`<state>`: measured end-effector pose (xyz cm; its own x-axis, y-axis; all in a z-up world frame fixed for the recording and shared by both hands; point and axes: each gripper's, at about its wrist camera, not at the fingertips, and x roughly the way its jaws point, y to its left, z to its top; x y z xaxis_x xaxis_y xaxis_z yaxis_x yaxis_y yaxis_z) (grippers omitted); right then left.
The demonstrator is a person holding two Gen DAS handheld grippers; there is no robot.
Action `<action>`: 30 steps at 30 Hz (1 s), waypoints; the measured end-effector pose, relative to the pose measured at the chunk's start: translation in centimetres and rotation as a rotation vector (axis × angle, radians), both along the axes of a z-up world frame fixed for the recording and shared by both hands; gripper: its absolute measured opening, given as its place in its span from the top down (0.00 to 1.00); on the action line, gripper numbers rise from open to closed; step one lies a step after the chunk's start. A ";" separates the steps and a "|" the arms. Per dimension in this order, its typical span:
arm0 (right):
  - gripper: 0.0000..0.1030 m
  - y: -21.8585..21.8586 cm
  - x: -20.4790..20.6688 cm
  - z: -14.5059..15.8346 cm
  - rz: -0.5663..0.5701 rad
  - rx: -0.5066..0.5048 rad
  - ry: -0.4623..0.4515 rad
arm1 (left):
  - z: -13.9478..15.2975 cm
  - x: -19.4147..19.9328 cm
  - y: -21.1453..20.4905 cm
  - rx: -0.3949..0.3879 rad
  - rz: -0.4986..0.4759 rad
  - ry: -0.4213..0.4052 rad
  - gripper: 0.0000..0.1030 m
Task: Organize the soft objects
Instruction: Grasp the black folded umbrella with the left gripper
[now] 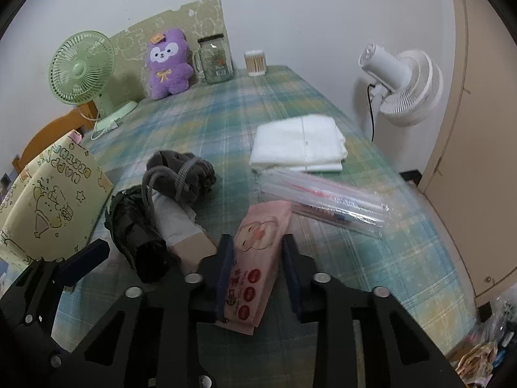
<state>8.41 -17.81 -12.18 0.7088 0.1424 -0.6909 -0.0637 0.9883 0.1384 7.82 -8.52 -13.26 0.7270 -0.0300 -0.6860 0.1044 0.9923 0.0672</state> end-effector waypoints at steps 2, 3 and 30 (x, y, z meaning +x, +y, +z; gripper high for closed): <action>0.83 0.2 0.0 0.4 0.009 -0.002 -0.011 | 0.2 0.0 0.2 0.002 0.016 -0.014 0.15; 0.83 0.3 0.1 0.5 0.012 -0.005 -0.014 | 0.3 0.1 0.2 0.000 0.018 -0.012 0.15; 0.88 2.4 1.1 1.2 0.059 -0.015 -0.006 | 0.1 1.5 2.5 -0.046 0.057 0.011 0.68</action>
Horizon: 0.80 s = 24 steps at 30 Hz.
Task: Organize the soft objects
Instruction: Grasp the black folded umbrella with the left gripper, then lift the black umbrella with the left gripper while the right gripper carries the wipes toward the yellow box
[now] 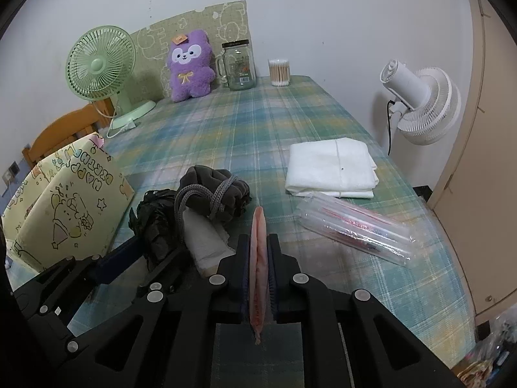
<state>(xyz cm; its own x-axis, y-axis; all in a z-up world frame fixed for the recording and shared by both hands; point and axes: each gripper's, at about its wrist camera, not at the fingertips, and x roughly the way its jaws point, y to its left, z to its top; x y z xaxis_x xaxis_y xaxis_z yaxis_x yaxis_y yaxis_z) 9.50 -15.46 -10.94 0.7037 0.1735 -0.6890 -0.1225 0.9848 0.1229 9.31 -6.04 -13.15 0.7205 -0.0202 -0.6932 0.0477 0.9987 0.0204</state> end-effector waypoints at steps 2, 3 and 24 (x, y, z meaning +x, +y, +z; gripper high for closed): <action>0.88 0.0 0.0 0.2 -0.001 -0.001 -0.004 | 0.2 -0.1 0.1 -0.004 0.000 -0.003 0.70; 0.88 0.1 -0.1 0.4 -0.002 0.000 -0.007 | 0.4 -0.1 0.1 -0.006 0.001 -0.004 0.70; 0.88 -1.0 -3.5 5.2 -0.044 -0.004 -0.109 | 4.8 -3.1 -0.2 -0.034 -0.022 -0.084 0.70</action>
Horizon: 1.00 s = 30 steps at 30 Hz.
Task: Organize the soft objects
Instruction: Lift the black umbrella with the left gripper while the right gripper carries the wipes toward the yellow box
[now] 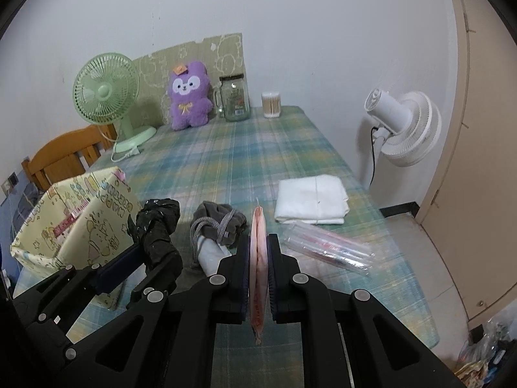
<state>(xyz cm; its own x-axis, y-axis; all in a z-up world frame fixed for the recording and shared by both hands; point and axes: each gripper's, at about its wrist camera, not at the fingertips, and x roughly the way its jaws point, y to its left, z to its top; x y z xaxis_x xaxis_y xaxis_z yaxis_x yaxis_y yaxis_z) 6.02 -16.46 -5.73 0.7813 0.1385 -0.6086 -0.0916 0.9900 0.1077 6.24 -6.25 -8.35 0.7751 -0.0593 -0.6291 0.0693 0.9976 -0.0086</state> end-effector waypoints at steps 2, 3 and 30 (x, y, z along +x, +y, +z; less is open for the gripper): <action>0.88 -0.1 -0.3 0.6 -0.004 0.003 -0.012 | 0.6 -0.2 -0.1 0.003 -0.001 -0.009 0.70; 0.88 -0.2 -0.4 0.8 -0.005 0.004 -0.017 | 1.0 -0.4 -0.2 0.005 0.000 -0.017 0.70; 0.88 0.9 -3.2 7.6 -0.002 0.002 -0.151 | 7.4 -2.7 0.8 0.000 -0.019 -0.123 0.70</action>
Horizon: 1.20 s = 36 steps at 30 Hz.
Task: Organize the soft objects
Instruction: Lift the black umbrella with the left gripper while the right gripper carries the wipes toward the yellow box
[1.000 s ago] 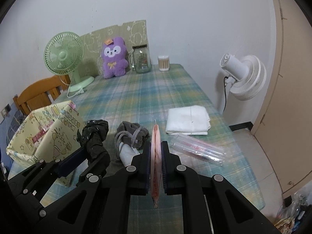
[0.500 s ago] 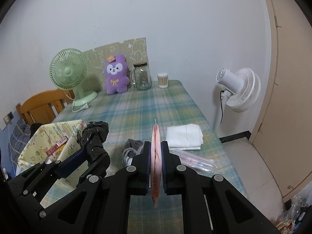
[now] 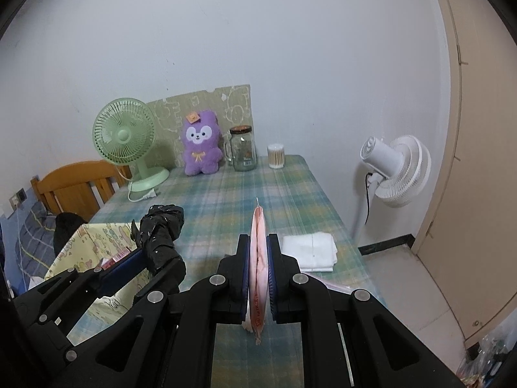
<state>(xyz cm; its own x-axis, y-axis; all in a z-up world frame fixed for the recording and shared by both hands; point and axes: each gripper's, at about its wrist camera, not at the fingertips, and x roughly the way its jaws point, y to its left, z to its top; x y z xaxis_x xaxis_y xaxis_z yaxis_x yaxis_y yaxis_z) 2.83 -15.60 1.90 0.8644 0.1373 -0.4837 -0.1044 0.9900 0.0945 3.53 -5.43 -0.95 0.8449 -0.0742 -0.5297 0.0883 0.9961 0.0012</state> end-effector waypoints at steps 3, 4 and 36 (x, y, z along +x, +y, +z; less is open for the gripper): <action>0.88 0.4 -0.2 0.6 -0.006 -0.003 -0.010 | 0.5 -0.1 0.2 -0.001 -0.006 -0.012 0.70; 0.88 0.5 -0.1 0.8 -0.007 -0.006 -0.011 | 0.8 -0.1 0.3 -0.002 -0.009 -0.016 0.70; 0.88 9.4 1.4 2.4 0.093 -0.020 -0.045 | 2.4 -0.4 9.0 -0.031 0.040 -0.057 0.70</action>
<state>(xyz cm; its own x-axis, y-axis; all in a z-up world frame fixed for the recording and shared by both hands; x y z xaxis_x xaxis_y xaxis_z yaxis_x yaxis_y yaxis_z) 4.23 -6.15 4.34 0.8694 0.2081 -0.4482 -0.1992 0.9776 0.0676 3.08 3.55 1.43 0.8764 -0.0553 -0.4784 0.0491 0.9985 -0.0256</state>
